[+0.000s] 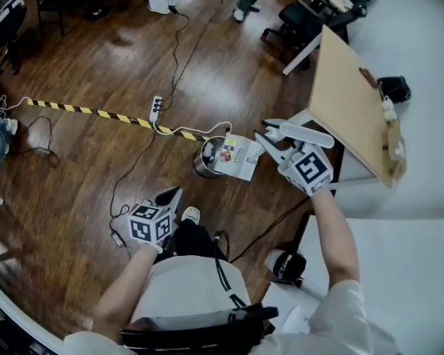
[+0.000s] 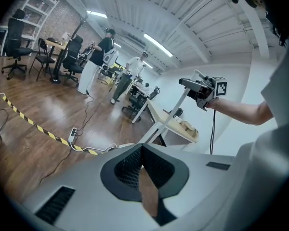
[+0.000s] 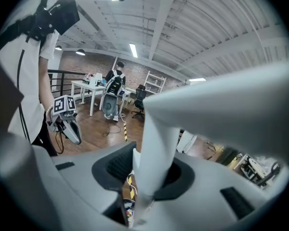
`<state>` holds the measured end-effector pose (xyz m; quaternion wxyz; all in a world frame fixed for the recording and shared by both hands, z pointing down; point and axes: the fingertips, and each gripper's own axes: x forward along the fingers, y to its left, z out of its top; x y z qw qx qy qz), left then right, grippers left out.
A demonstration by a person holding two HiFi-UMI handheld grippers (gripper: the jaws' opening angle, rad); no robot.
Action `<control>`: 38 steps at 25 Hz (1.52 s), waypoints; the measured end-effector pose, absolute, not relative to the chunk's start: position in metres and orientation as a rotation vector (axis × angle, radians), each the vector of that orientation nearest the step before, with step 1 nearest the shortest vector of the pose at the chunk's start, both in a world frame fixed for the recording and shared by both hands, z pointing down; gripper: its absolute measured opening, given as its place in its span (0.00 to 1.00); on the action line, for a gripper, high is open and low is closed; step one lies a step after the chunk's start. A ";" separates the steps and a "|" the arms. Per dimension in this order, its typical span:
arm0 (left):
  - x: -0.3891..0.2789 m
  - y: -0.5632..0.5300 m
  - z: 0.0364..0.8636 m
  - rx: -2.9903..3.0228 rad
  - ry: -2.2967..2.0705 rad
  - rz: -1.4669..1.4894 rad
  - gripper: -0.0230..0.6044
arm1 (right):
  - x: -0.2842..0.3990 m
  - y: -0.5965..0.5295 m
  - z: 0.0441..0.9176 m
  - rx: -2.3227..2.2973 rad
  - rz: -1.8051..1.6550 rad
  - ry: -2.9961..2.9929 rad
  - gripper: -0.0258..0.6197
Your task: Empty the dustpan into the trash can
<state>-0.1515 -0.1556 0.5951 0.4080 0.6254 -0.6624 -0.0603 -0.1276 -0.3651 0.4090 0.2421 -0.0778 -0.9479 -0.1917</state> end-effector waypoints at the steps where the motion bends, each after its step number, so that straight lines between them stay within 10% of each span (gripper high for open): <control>1: -0.154 -0.154 0.595 1.572 -1.673 -0.156 0.02 | -0.131 -0.364 0.409 -0.219 -0.526 -2.586 0.22; 23: -0.167 -0.141 0.594 1.562 -1.678 -0.196 0.02 | -0.144 -0.353 0.418 -0.266 -0.535 -2.557 0.22; 38: -0.134 -0.182 0.589 1.737 -1.520 -0.024 0.02 | 0.057 -0.503 0.359 0.821 -0.099 -2.714 0.23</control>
